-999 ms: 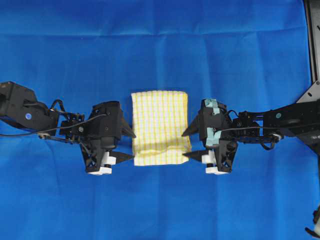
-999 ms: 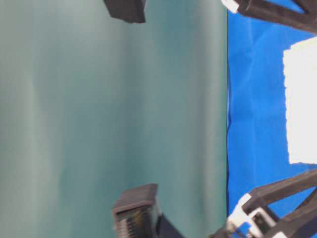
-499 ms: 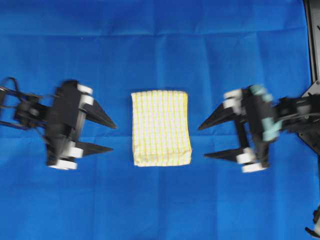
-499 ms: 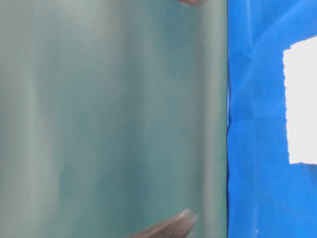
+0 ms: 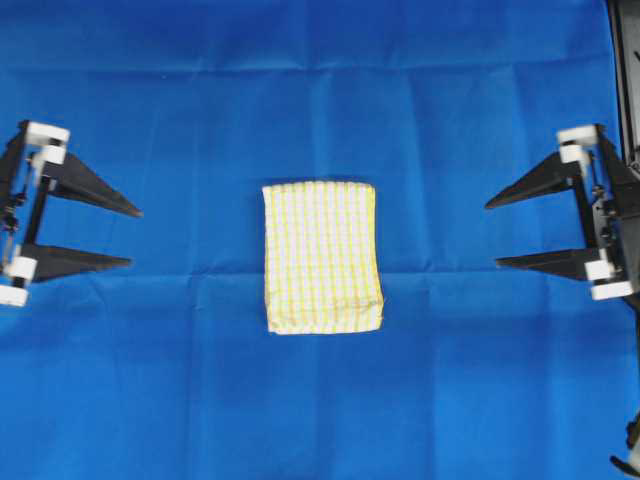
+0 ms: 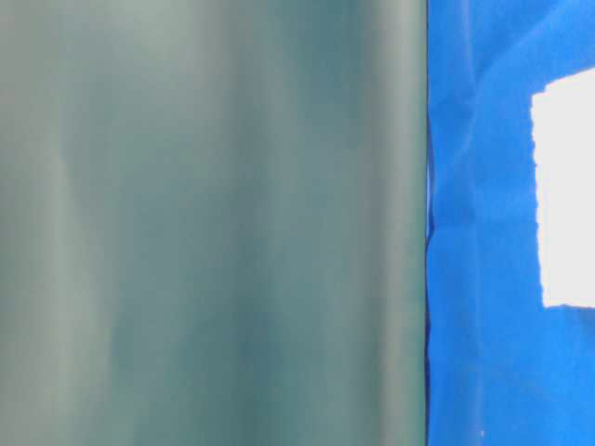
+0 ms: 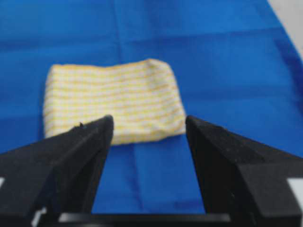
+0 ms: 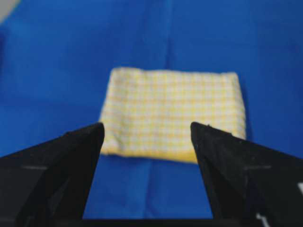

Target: Fold the yellow towel.

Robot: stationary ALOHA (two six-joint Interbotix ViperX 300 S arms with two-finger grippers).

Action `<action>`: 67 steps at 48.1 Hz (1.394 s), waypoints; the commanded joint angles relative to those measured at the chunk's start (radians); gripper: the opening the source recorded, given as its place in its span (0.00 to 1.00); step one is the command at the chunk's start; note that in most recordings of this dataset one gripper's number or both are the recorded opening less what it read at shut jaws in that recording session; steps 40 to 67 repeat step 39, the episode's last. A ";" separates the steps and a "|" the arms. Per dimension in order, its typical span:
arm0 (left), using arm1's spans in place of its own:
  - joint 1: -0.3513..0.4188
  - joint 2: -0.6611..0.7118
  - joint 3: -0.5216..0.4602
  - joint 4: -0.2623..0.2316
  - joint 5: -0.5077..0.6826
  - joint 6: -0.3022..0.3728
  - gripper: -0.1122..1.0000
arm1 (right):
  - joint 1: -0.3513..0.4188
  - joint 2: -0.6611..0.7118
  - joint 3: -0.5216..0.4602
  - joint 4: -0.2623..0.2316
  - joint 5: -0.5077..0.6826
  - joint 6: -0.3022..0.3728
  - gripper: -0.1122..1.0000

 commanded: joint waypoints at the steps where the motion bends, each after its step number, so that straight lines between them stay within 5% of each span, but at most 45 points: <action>1: 0.020 -0.044 0.035 0.002 -0.028 0.002 0.61 | -0.011 -0.048 0.011 -0.008 0.003 -0.003 0.77; 21: 0.032 -0.281 0.276 0.002 -0.156 0.002 0.61 | -0.028 -0.172 0.172 0.002 -0.094 0.008 0.77; 67: 0.060 -0.293 0.318 0.002 -0.163 0.005 0.61 | -0.028 -0.123 0.209 0.026 -0.164 0.009 0.77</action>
